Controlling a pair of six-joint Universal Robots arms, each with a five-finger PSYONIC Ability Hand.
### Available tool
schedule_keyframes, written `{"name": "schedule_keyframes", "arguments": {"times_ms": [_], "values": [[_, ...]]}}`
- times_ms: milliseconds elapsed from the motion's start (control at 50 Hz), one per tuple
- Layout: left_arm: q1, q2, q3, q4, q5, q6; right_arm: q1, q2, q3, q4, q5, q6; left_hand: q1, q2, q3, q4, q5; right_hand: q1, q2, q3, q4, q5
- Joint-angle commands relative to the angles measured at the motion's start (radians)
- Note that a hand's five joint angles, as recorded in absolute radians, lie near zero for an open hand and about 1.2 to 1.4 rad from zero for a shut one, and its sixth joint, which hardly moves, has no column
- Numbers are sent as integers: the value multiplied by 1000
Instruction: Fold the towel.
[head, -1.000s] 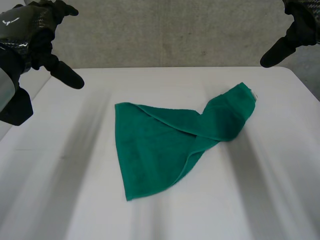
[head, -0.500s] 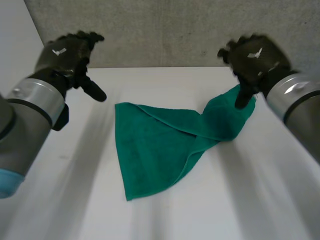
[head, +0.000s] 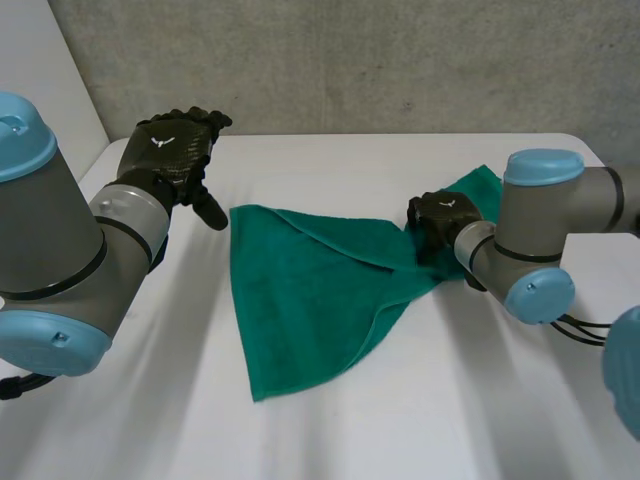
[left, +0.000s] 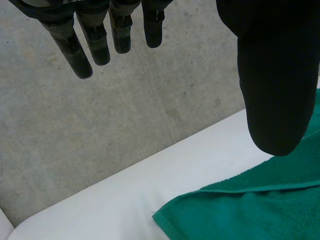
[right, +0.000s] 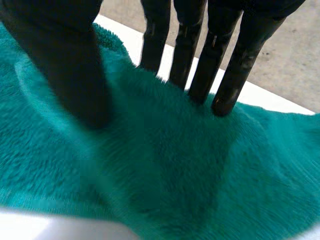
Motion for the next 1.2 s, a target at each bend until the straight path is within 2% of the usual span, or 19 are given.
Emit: {"name": "schedule_keyframes", "arguments": {"times_ms": [20, 200, 380, 440, 580, 600, 660, 680, 740, 780, 820, 840, 860, 900, 980, 1000, 1060, 1160, 1200], "values": [[3, 1, -4, 10, 0, 0, 13, 6, -136, -6, -20, 9, -14, -28, -39, -29, -46, 686, 616, 625, 649, 674], [10, -31, 7, 62, 2, -4, 13, -366, -101, 14, -86, -8, -14, -28, -39, -29, -46, 686, 616, 625, 649, 674], [12, -165, 65, 143, 38, -15, 19, -573, 0, 163, -189, -129, -14, -28, -39, -29, -46, 686, 616, 625, 649, 674], [7, -278, 130, 146, 136, -64, 36, -623, 45, 191, -195, -163, -14, -28, -39, -29, -46, 686, 616, 625, 649, 674], [4, -415, 228, 165, 250, -204, 85, -777, 177, 198, -202, -200, -14, -28, -39, -29, -46, 686, 616, 625, 649, 674], [4, -459, 254, 169, 305, -248, 85, -778, 177, 198, -202, -200, -11, -24, -35, -26, -42, 686, 616, 625, 649, 674], [4, -479, 265, 174, 338, -265, 97, -790, 206, 205, -202, -200, 13, -1, -12, -2, -19, 686, 616, 625, 649, 674], [3, -503, 275, 191, 388, -288, 99, -795, 217, 206, -201, -200, 86, 72, 61, 71, 54, 686, 616, 625, 649, 674], [-2, -522, 279, 220, 434, -312, 100, -805, 240, 206, -201, -198, 204, 190, 179, 188, 172, 686, 616, 625, 649, 674], [-5, -534, 280, 260, 462, -343, 100, -810, 249, 203, -196, -198, 447, 433, 422, 431, 415, 686, 616, 625, 649, 674], [-7, -539, 282, 289, 463, -365, 92, -812, 255, 201, -186, -197, 743, 729, 718, 727, 711, 686, 616, 625, 649, 674], [-7, -542, 285, 318, 454, -386, 89, -812, 255, 201, -184, -195, 1061, 1047, 1036, 1046, 1029, 686, 616, 625, 649, 674], [-7, -544, 286, 333, 447, -397, 85, -812, 255, 201, -183, -195, 1206, 1192, 1181, 1191, 1174, 686, 616, 625, 649, 674], [-7, -542, 286, 358, 421, -405, 83, -810, 257, 203, -179, -195, 1208, 1194, 1183, 1192, 1176, 686, 616, 625, 649, 674], [3, -519, 291, 410, 292, -388, 80, -792, 257, 206, -155, -195, 1208, 1194, 1183, 1192, 1176, 686, 616, 625, 649, 674], [13, -493, 294, 433, 232, -366, 79, -784, 257, 206, -146, -197, 1208, 1194, 1183, 1192, 1176, 686, 616, 625, 649, 674], [48, -404, 292, 484, 169, -304, 65, -729, 237, 205, -111, -200, 1208, 1194, 1183, 1192, 1176, 686, 616, 625, 649, 674], [82, -298, 292, 528, 170, -259, 28, -637, 134, 185, -55, -220, 1208, 1194, 1183, 1192, 1176, 686, 616, 625, 649, 674], [84, -228, 294, 542, 170, -256, 31, -586, 4, 137, -26, -220, 1208, 1194, 1183, 1192, 1176, 686, 616, 625, 649, 674]]}}
